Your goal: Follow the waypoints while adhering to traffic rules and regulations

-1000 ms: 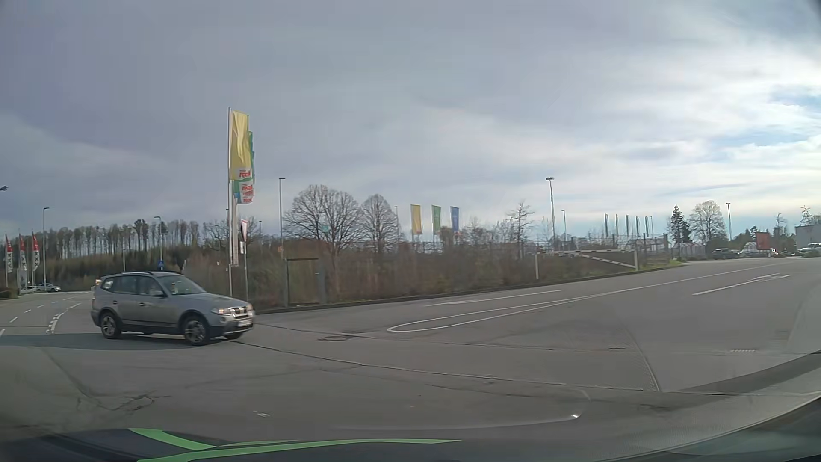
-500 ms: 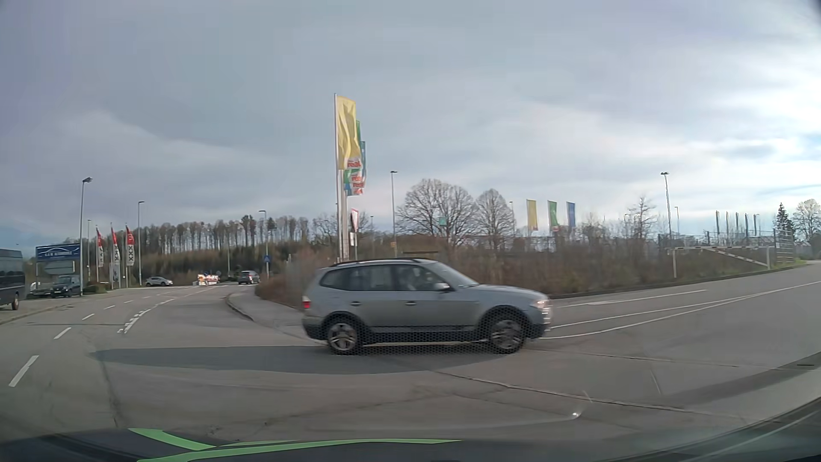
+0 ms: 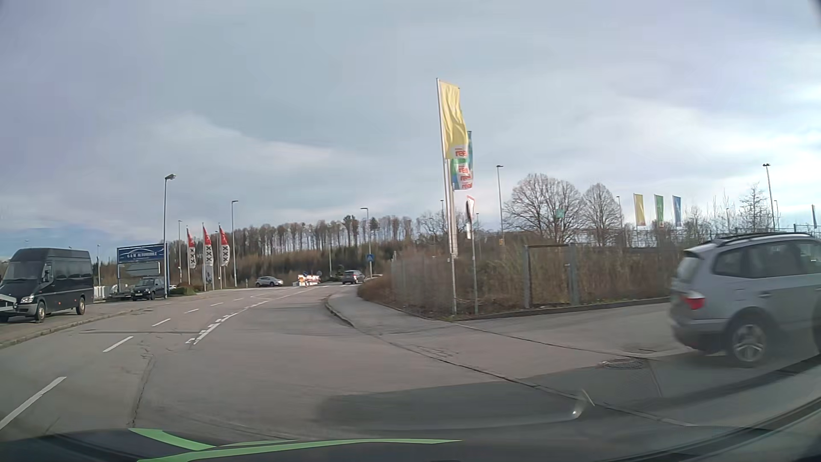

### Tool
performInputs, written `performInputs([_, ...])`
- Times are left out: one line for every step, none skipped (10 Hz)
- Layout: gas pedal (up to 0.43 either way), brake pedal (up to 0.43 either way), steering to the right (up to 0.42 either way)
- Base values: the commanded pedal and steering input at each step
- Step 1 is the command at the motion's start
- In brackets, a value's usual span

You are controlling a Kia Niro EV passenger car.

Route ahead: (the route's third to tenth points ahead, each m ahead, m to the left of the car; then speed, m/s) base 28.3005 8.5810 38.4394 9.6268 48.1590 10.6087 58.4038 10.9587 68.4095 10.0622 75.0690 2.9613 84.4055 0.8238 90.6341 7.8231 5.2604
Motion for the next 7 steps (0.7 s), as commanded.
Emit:
performInputs([0.319, 0.0, -0.281])
performInputs([0.319, 0.0, -0.255])
performInputs([0.331, 0.0, -0.228])
performInputs([0.331, 0.0, -0.2])
performInputs([0.339, 0.0, -0.178])
performInputs([0.35, 0.0, -0.153])
performInputs([0.35, 0.0, -0.127])
